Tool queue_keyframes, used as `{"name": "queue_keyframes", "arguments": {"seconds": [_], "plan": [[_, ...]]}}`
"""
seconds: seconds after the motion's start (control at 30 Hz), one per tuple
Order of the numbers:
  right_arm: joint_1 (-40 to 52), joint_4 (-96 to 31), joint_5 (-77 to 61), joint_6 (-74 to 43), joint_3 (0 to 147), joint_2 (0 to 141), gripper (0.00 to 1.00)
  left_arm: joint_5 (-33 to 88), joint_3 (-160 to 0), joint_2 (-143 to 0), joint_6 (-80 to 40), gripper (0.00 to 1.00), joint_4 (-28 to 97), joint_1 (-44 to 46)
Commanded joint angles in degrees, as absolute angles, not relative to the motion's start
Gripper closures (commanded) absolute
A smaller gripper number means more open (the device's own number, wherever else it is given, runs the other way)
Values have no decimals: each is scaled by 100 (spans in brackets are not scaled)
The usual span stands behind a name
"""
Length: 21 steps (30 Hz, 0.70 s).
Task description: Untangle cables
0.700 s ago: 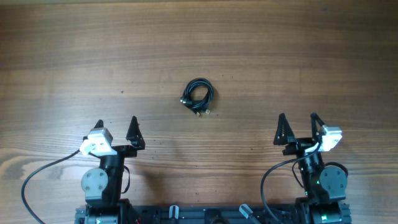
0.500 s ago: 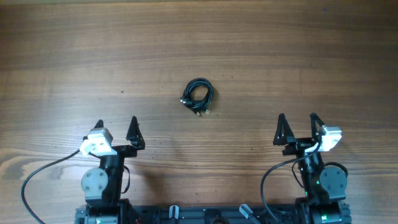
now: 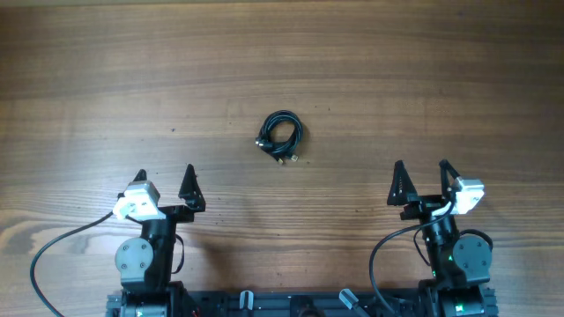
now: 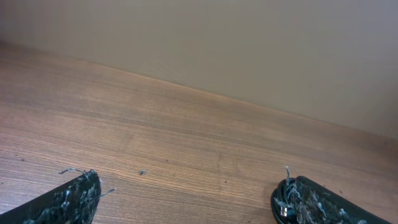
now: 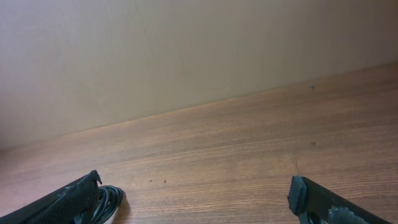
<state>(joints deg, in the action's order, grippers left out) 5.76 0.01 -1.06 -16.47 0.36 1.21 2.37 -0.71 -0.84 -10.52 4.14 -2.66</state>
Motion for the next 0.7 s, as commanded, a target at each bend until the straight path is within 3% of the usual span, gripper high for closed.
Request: {"name": "queue_keyframes", "arguments": {"seconds": [0.0,0.67], "plan": [[604,19,-156,-1693,30,119,0,163,-32,-71,-941,0,436,-301],[604,38,-8,-1669,30,119,0,163,-34,-71,-941,0,434,-301]]}}
